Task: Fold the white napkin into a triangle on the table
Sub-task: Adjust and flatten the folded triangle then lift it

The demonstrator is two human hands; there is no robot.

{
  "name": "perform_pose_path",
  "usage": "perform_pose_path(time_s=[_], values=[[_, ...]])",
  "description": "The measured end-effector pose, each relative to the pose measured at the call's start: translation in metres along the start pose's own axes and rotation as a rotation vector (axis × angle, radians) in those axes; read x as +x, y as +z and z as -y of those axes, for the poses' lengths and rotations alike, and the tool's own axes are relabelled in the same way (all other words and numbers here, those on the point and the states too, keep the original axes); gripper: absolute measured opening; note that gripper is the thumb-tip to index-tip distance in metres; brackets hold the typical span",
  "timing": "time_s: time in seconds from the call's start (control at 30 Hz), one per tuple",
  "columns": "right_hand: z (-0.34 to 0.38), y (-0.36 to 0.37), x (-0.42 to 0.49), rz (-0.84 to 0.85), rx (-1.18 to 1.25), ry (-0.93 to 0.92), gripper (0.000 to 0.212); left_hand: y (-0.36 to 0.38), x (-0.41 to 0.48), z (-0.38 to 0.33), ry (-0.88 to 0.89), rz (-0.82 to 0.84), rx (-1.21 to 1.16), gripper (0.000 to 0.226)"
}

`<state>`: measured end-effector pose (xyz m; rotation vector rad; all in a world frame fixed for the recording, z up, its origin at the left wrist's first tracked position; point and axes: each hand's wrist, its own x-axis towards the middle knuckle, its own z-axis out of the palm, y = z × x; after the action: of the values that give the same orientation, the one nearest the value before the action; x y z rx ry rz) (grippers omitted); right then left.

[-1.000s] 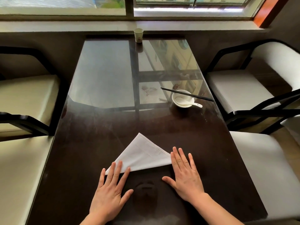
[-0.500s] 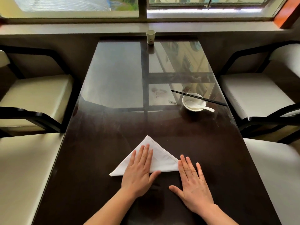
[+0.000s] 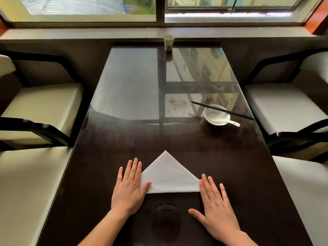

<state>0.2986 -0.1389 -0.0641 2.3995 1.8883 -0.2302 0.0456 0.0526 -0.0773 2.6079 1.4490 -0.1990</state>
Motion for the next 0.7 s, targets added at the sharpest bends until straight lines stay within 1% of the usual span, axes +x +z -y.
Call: perform_pose_path(time_s=[0.13,0.2,0.27,0.37,0.43,0.53,0.7], values=[[0.017,-0.024,0.015,-0.119,0.046,-0.01,0.099,0.001,0.002,0.0,0.004,-0.014,-0.007,0.082],[0.047,-0.038,0.042,-0.14,0.087,-0.119,0.098,0.002,0.001,0.001,0.013,-0.016,-0.004,0.081],[0.084,-0.044,0.075,-0.085,0.121,-0.26,0.097,0.002,0.0,0.001,0.023,-0.018,0.004,0.08],[0.121,-0.034,0.115,0.095,0.106,-0.377,0.102,0.0,-0.001,0.001,0.056,-0.021,0.034,0.077],[0.119,-0.025,0.13,0.125,0.064,-0.372,0.106,0.0,0.0,0.002,0.06,-0.025,0.023,0.077],[0.097,-0.018,0.14,0.089,0.039,-0.279,0.108,0.001,0.0,0.0,0.041,-0.033,0.0,0.08],[0.089,-0.021,0.143,0.056,0.086,-0.165,0.108,-0.005,0.001,-0.002,0.027,-0.023,-0.013,0.08]])
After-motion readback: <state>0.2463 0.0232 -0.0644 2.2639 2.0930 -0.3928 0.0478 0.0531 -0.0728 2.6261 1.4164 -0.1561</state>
